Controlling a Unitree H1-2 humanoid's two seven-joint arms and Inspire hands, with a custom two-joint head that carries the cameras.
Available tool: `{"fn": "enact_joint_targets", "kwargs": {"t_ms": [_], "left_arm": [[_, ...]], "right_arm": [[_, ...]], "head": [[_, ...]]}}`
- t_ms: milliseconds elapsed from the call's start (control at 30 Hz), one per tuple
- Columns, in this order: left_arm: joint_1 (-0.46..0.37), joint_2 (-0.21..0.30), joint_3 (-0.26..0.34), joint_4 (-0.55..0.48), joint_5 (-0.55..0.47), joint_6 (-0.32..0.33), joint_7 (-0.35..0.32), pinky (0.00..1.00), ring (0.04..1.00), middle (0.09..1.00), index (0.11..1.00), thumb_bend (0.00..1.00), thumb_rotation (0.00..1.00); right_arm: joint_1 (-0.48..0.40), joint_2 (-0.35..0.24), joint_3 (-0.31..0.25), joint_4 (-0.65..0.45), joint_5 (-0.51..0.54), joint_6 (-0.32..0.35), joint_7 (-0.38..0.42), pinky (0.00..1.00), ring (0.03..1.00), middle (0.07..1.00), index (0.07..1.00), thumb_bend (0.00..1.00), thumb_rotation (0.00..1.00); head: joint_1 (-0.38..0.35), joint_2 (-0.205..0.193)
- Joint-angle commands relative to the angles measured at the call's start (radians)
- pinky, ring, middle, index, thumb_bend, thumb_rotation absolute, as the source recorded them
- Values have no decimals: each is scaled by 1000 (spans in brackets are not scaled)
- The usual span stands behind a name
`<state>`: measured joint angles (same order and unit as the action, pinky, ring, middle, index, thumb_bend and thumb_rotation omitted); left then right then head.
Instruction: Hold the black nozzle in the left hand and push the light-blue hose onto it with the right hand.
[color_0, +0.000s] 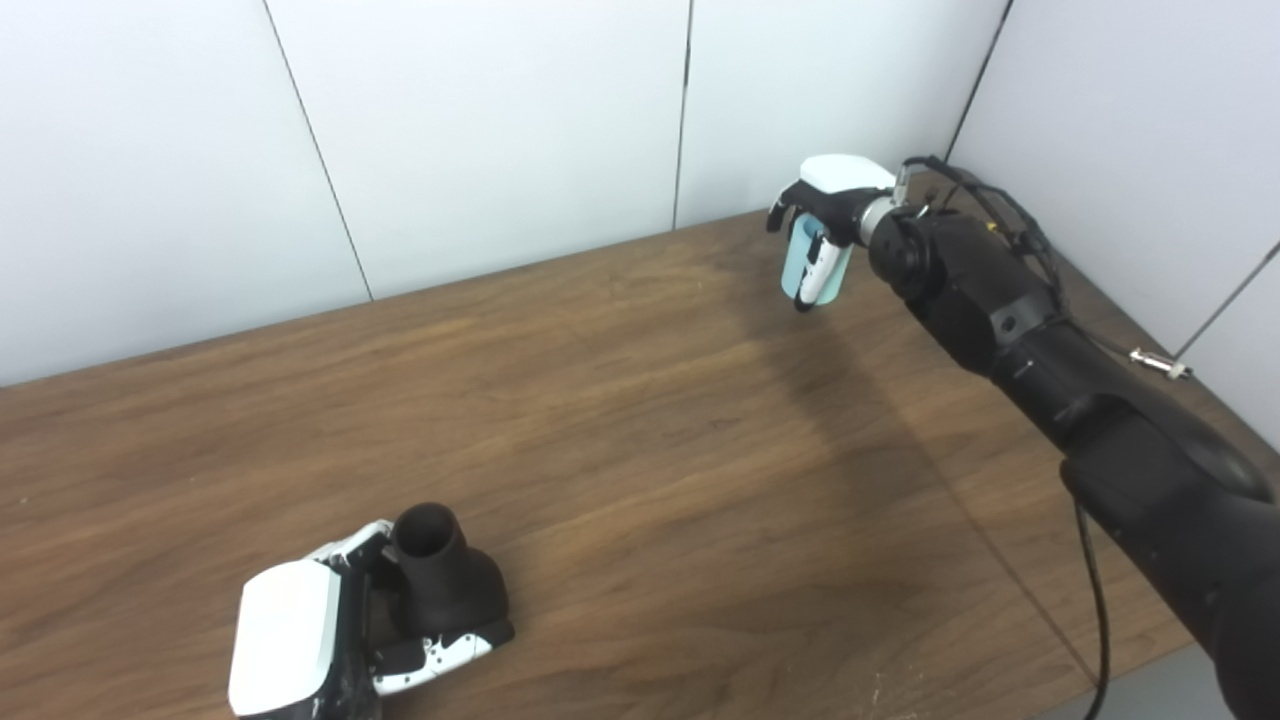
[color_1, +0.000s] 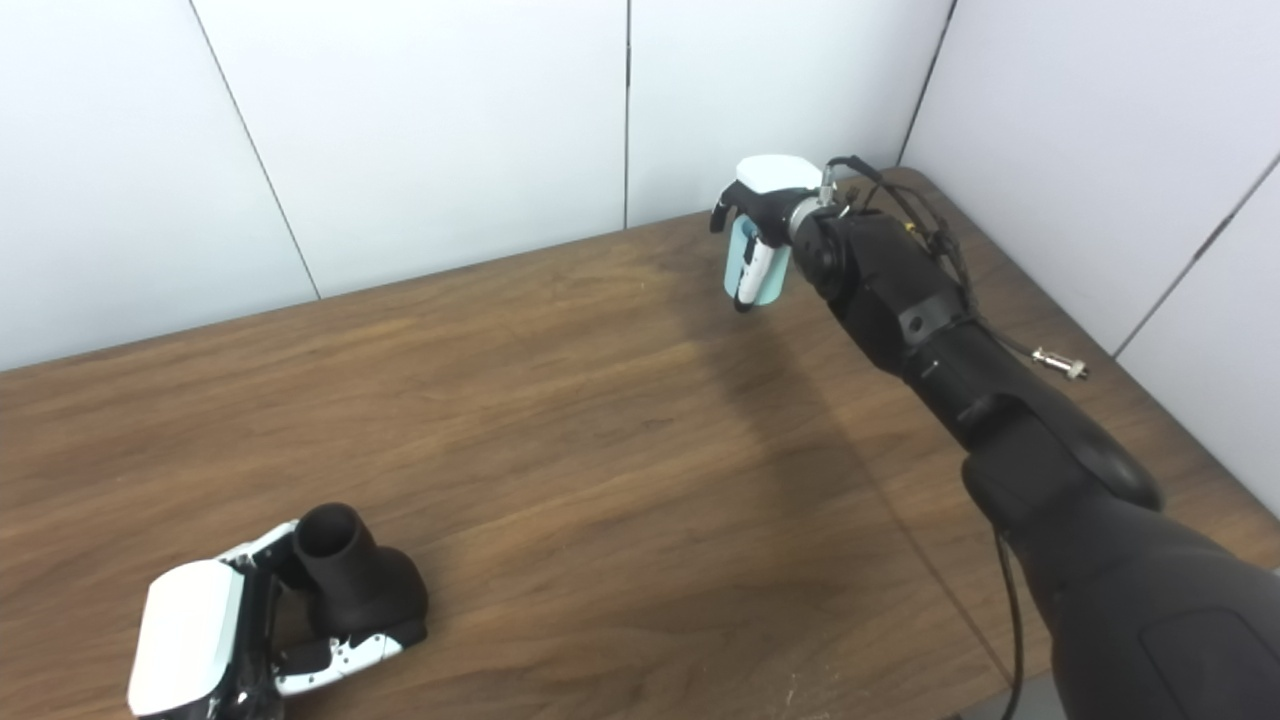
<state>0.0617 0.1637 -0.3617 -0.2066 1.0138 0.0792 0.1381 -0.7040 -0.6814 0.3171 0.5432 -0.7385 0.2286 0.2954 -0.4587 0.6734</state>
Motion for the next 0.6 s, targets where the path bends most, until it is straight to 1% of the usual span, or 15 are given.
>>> {"fn": "enact_joint_targets", "kwargs": {"t_ms": [0,100,200,267,300,367,433,467,567], "left_arm": [[33,7,-3,34,-2,26,-46,379,469,402,513,519,0],[32,7,-2,37,-1,25,-43,385,480,403,514,519,0],[32,7,-1,39,-5,19,-36,373,466,398,511,519,0],[31,7,0,40,-8,16,-33,376,467,398,511,519,0],[30,7,0,41,-9,16,-33,385,475,401,513,519,0],[29,7,0,40,-8,20,-39,392,482,402,514,519,0],[29,8,-1,41,-4,22,-43,393,482,402,513,519,0],[29,7,-2,42,-4,21,-42,393,481,403,513,519,0],[28,7,-3,43,-1,23,-42,393,483,406,514,519,0]], "right_arm": [[-60,-48,-11,-13,-9,-8,-17,524,617,687,711,922,76],[-61,-49,-10,-1,-9,-14,-18,547,623,693,705,921,79],[-60,-53,-11,-2,-8,-18,-18,555,625,698,704,930,84],[-56,-56,-14,-17,-10,-16,-20,319,403,493,707,938,82],[-54,-57,-15,-24,-10,-15,-20,237,313,404,711,942,78],[-51,-60,-18,-38,-7,-13,-16,156,223,314,715,946,76],[-48,-63,-22,-50,-3,-13,-12,154,231,320,715,949,67],[-48,-65,-22,-53,-2,-14,-11,175,263,349,714,952,68],[-51,-67,-19,-51,-4,-16,-13,149,228,313,708,950,64]], "head": [[0,2],[0,2],[0,2],[0,2],[0,2],[0,2],[0,2],[0,2],[5,5]]}}
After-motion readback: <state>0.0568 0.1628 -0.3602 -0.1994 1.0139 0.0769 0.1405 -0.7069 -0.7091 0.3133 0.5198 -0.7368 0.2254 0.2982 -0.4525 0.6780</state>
